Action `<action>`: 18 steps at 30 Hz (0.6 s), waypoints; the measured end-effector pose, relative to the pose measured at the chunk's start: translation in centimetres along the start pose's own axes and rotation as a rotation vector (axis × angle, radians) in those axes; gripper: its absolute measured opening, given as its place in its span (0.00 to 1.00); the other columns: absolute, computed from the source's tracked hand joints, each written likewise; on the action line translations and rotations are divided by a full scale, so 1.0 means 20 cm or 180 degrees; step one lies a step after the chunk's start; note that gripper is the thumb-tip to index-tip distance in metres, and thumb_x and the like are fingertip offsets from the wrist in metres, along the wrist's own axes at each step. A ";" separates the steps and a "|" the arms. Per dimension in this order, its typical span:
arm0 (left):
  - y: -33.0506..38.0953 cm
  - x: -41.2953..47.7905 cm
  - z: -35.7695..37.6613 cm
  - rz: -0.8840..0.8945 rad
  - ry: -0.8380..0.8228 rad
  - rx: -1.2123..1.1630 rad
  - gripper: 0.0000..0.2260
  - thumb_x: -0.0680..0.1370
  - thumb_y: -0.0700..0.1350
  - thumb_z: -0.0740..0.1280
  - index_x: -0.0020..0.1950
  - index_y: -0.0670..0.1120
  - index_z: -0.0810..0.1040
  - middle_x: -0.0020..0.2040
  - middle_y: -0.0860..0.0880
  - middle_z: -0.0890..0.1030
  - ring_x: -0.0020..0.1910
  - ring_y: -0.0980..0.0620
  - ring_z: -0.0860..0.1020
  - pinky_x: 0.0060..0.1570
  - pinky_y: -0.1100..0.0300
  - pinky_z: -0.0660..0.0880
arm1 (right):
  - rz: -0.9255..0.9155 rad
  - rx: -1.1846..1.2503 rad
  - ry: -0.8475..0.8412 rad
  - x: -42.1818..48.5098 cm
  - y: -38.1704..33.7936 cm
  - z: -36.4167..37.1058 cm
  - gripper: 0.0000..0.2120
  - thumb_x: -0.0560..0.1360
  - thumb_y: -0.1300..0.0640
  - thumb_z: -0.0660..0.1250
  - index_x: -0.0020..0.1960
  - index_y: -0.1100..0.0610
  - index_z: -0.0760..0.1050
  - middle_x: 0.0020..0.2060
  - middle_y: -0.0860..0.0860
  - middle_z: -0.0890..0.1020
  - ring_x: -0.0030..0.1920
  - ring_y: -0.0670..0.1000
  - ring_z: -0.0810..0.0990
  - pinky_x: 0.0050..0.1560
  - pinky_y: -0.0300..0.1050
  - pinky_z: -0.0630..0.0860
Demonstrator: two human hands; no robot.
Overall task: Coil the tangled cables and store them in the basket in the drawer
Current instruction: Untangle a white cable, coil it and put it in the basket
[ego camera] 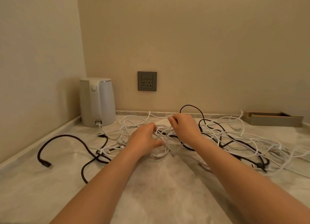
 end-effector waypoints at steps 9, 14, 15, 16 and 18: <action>-0.10 0.24 -0.02 -0.0170 0.0220 0.0003 0.11 0.72 0.49 0.72 0.46 0.47 0.72 0.48 0.48 0.78 0.47 0.48 0.76 0.48 0.53 0.75 | 0.0355 0.0792 0.0688 0.18 0.18 0.00 0.22 0.82 0.56 0.55 0.28 0.55 0.58 0.24 0.50 0.63 0.26 0.48 0.60 0.29 0.45 0.55; -0.10 0.32 0.02 -0.0197 0.0179 0.0317 0.16 0.74 0.51 0.71 0.55 0.46 0.72 0.54 0.47 0.77 0.54 0.46 0.76 0.52 0.53 0.74 | 0.0503 0.1321 0.0977 0.20 0.21 0.01 0.22 0.82 0.56 0.55 0.29 0.57 0.60 0.24 0.49 0.62 0.27 0.49 0.59 0.32 0.48 0.55; -0.10 0.32 0.02 -0.0172 0.0253 0.0395 0.16 0.74 0.52 0.70 0.56 0.46 0.72 0.55 0.47 0.77 0.54 0.46 0.76 0.52 0.53 0.73 | 0.0517 0.1411 0.1016 0.20 0.20 0.00 0.21 0.82 0.55 0.55 0.30 0.57 0.60 0.25 0.49 0.62 0.28 0.49 0.59 0.33 0.48 0.55; -0.09 0.32 0.02 -0.0116 0.0356 0.0460 0.16 0.75 0.52 0.69 0.57 0.46 0.72 0.56 0.48 0.77 0.55 0.47 0.76 0.51 0.54 0.73 | 0.0516 0.1487 0.1045 0.21 0.21 -0.02 0.21 0.82 0.55 0.55 0.30 0.57 0.60 0.25 0.49 0.62 0.28 0.49 0.59 0.33 0.48 0.55; -0.07 0.31 0.01 0.0104 0.0591 0.0530 0.15 0.75 0.53 0.68 0.57 0.47 0.73 0.57 0.49 0.77 0.55 0.48 0.75 0.51 0.55 0.73 | 0.0477 0.1677 0.1092 0.20 0.20 -0.05 0.22 0.82 0.54 0.55 0.30 0.55 0.59 0.25 0.48 0.61 0.28 0.48 0.58 0.32 0.47 0.55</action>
Point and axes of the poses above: each hand's wrist, its own x-axis towards the middle knuckle, its own z-axis out of the palm, y = z × x, the point moved 5 cm from there along x, towards the middle knuckle
